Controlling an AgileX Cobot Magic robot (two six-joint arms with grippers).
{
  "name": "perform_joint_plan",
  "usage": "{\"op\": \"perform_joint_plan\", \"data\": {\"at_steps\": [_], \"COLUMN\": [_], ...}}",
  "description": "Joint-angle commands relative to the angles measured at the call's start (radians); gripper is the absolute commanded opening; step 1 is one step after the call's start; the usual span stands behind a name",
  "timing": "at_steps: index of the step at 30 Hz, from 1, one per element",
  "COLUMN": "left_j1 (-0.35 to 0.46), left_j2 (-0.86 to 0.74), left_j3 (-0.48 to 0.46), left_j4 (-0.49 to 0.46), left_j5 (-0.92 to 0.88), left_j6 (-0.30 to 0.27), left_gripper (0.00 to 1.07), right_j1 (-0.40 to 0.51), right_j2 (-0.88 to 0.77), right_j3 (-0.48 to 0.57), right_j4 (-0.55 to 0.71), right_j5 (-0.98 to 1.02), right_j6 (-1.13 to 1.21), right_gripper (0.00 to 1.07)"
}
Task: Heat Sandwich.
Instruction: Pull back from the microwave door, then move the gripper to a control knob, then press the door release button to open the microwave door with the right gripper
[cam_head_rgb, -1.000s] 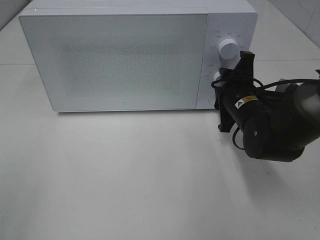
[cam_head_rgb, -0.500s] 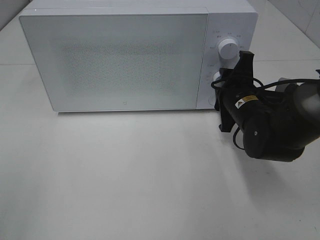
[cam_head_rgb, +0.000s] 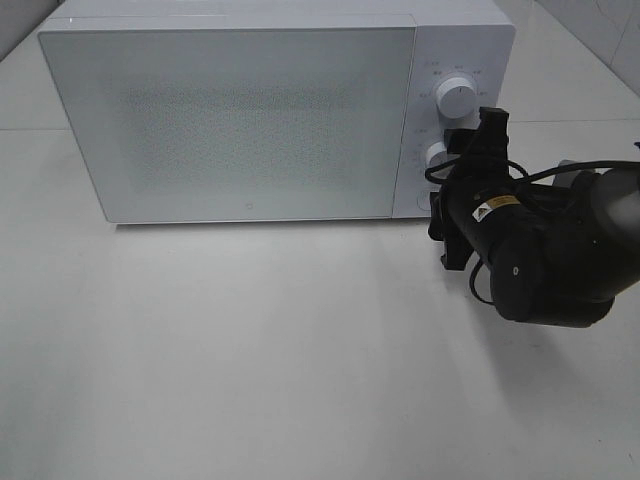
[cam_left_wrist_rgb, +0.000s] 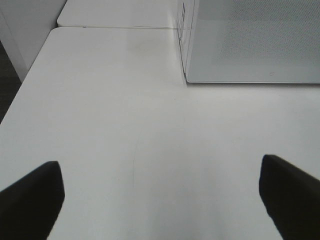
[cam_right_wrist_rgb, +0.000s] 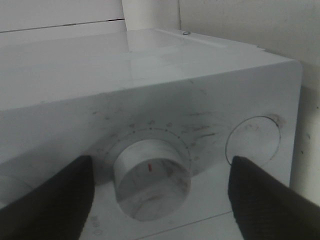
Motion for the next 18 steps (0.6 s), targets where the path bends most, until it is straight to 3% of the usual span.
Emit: {"op": "perform_joint_plan", "data": {"at_steps": [1,8,18], "left_j1": [0.004,0.004,0.004], "left_j2": [-0.026,-0.026,-0.026], "left_j3": [0.002,0.002,0.002], "left_j4": [-0.009,-0.009,-0.009], "left_j5": [-0.007,-0.007,-0.007], "left_j6": [-0.002,-0.002,-0.002], "left_gripper": [1.00,1.00,1.00], "right_j1": [-0.009,-0.009,-0.009], "right_j2": [-0.029,-0.078,-0.234], "right_j3": [0.009,0.099,0.236], "right_j4": [-0.078,-0.107,-0.209], "right_j5": [-0.158,-0.148,0.043], "right_j6": [-0.008,-0.012,-0.086], "right_gripper": [0.76,0.76,0.76]}}
